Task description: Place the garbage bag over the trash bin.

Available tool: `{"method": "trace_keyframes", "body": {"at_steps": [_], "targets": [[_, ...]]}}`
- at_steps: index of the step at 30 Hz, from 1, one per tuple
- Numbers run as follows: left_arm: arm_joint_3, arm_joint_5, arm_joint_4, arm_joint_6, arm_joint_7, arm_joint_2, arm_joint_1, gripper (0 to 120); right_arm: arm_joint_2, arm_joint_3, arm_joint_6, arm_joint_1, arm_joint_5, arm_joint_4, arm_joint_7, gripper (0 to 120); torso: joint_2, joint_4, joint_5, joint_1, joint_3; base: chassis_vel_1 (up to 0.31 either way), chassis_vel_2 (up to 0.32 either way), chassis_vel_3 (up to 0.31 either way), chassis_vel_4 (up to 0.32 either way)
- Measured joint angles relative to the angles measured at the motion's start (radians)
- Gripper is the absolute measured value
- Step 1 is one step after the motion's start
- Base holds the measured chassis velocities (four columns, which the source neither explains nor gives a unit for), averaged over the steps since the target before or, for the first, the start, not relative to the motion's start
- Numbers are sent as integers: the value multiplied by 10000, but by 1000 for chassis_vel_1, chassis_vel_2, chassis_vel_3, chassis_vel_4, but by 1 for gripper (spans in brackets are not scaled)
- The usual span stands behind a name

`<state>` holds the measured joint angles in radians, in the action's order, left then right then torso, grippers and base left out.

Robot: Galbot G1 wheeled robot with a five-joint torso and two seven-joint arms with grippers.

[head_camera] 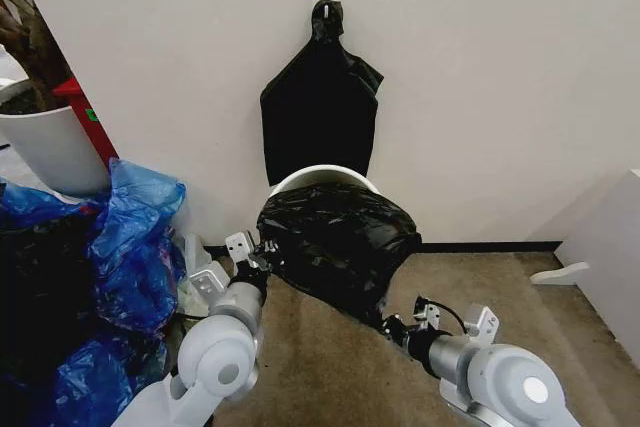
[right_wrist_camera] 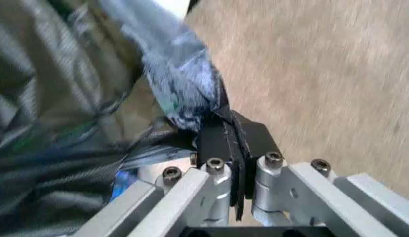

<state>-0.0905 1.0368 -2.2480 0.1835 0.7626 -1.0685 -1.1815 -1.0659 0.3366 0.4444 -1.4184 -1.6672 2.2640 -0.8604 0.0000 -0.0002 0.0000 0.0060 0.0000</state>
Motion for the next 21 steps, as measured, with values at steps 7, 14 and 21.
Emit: {"method": "trace_keyframes", "body": {"at_steps": [7, 14, 21], "targets": [[-28, 557, -174, 126, 274, 49, 55, 1, 258, -4, 239, 163, 1510, -1084, 1253, 0, 0, 0, 0, 0, 1, 0, 0, 0, 0], [-49, 435, -29, 202, 257, -17, 121, 1, 402, 20, 592, -22, 2010, -667, 1164, 4, 0, 0, 1, 0, 0, 0, 0, 0, 0], [78, -181, 501, 361, 360, -159, 405, 1, 1070, 44, 708, -645, 3471, 1013, 1149, 28, 0, -2, -2, 0, 0, 0, 0, 0, 0]]}}
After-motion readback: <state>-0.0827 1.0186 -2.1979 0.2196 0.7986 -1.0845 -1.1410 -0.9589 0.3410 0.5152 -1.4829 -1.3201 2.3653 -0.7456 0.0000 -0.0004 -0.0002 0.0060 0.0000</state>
